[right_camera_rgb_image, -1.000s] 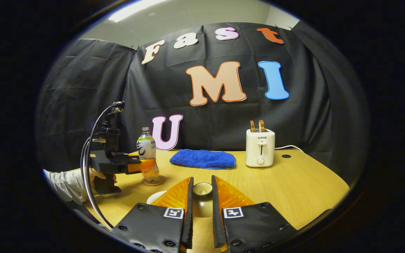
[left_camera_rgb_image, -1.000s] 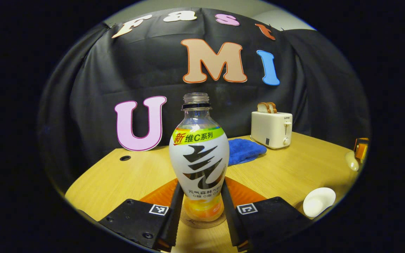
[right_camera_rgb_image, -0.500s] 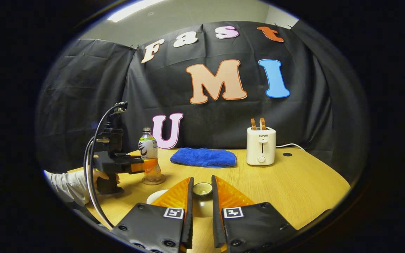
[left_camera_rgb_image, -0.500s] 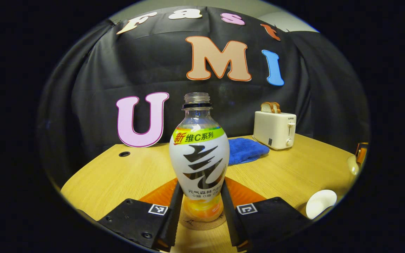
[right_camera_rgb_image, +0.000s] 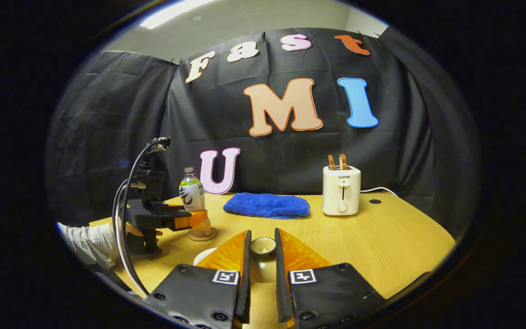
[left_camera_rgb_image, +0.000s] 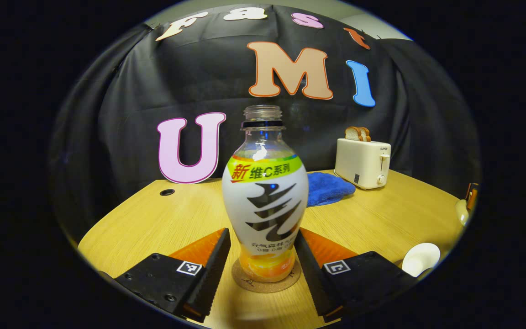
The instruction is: Open the teacup lid with one hand, grasp the water bottle and pour water into the teacup with the other hand; after pouring, place the water bottle on the coaster and then close the teacup lid.
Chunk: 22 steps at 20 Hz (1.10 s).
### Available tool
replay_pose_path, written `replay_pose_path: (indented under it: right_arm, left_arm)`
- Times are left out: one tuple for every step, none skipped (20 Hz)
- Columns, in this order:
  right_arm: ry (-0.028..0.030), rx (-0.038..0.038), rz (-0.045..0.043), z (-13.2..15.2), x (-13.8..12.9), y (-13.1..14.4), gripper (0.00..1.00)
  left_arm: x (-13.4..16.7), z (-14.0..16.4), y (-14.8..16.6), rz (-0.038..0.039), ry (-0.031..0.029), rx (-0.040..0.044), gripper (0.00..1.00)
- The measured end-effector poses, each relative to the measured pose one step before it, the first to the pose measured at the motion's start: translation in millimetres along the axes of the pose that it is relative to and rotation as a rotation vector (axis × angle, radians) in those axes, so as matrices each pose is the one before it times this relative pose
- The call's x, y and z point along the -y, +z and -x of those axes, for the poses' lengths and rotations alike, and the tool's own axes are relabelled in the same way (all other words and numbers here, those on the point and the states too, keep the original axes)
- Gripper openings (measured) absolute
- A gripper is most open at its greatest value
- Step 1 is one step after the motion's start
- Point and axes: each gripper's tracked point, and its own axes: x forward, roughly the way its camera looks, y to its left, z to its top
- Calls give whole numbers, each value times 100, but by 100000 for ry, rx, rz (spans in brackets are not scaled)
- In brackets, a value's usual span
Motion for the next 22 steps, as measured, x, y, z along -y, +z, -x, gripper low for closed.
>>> replay_pose_path:
  right_arm:
    - [213,-98,-236,-75,-33,-93,26]
    - [99,-7,-451,-41,-183,-26,27]
    - [435,167,-525,-67,-131,-37,26]
    - [399,124,-788,-146,-126,-93,27]
    - [481,78,-899,-248,-118,-208,27]
    - [615,123,-810,-216,-231,-165,24]
    - [735,127,-649,-131,-323,-168,27]
    - [1002,726,-463,-277,-389,-22,26]
    - [733,805,-846,-268,-304,-109,26]
    - [773,405,-855,-298,-264,-175,26]
    - [677,-116,-867,-289,-271,-267,26]
    - [778,138,-645,-287,-287,-167,29]
    - [496,109,-466,-245,-368,-174,26]
    - [477,-347,-247,-313,-245,-316,26]
    - [562,-496,-220,-310,-328,-252,26]
    - [701,-432,-57,-325,-382,-284,27]
    - [576,-797,135,-365,-348,-287,26]
    - [339,-688,304,-200,-264,-321,26]
    - [172,-565,371,-220,-257,-208,27]
    - [131,-600,344,-181,-248,-240,27]
    - [-94,-460,302,-143,-201,-276,27]
    - [5,-554,319,-69,-216,-273,26]
  left_arm:
    - [-105,93,-99,261,44,-169,82]
    - [23,120,-23,290,-118,-66,82]
    - [-1,211,-80,40,127,-118,84]
    - [15,214,107,-239,543,315,86]
    - [-106,179,11,-176,257,110,87]
    - [57,476,86,-360,-61,314,87]
    - [-6,597,288,-626,429,1334,92]
    - [-68,609,357,-658,267,1594,94]
    - [109,668,183,-303,49,1635,97]
    - [172,724,246,-395,-274,1403,97]
    - [111,639,302,-459,-338,1554,97]
    - [79,675,333,-520,-313,1239,97]
    - [31,754,227,-566,-147,1070,97]
    - [102,748,432,-373,-147,1504,97]
    - [-55,609,267,-320,-97,957,96]
    - [-26,610,224,-409,-117,856,96]
    - [-49,557,178,-800,-34,1006,96]
    - [-127,501,126,-612,231,676,96]
    - [-158,485,-26,-348,137,469,96]
    - [-90,483,65,-193,132,524,96]
    - [-110,377,-43,-121,92,306,96]
    - [-193,348,-42,-238,386,145,96]
